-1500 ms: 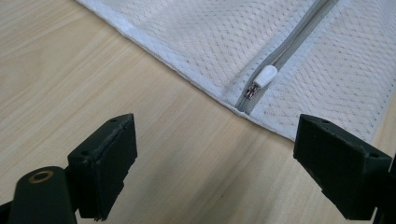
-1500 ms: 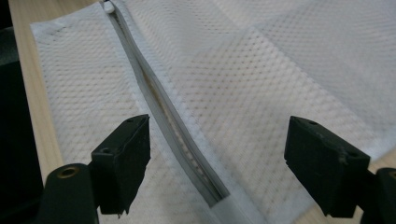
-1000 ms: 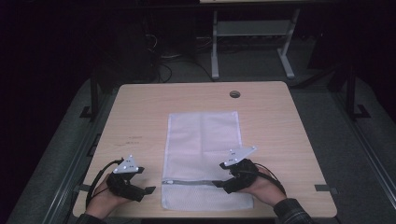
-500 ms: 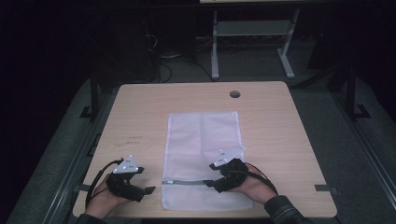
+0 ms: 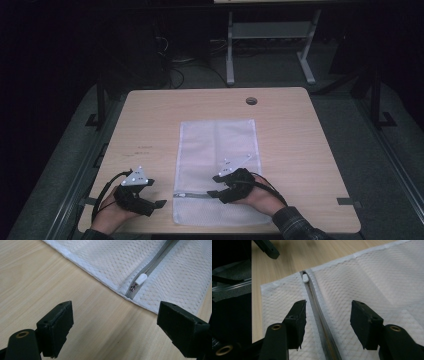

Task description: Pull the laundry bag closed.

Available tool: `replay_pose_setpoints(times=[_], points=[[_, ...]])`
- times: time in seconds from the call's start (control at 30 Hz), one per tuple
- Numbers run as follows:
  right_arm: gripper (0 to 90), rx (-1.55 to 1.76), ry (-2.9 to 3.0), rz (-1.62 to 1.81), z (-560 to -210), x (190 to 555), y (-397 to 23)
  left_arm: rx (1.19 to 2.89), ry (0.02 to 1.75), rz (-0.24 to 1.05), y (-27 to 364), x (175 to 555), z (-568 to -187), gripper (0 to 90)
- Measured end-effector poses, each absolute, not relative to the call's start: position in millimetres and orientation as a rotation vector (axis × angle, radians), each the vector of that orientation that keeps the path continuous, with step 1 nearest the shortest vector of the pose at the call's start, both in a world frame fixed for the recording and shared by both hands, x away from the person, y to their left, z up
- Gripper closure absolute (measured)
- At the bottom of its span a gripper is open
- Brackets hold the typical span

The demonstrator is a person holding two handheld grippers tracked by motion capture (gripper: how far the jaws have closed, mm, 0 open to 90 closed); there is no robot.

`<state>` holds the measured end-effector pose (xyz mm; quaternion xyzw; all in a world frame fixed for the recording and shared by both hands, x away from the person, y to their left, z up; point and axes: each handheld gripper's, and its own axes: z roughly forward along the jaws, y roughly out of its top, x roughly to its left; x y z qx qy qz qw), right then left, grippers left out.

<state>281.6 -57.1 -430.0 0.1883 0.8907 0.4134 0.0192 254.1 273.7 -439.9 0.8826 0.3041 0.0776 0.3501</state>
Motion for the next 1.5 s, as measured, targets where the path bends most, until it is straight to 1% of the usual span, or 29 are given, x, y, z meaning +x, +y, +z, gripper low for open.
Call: replay_pose_setpoints(times=[0.8,1.5], points=[[66.1,0.425,2.819,1.322,-437.3,285.3,-13.3,2.288,0.782,0.191,273.8,254.2,-440.4,13.1],[66.5,0.35,2.862,1.321,-454.2,294.8,30.7,2.287,0.784,0.188,275.2,254.1,-440.8,13.1]])
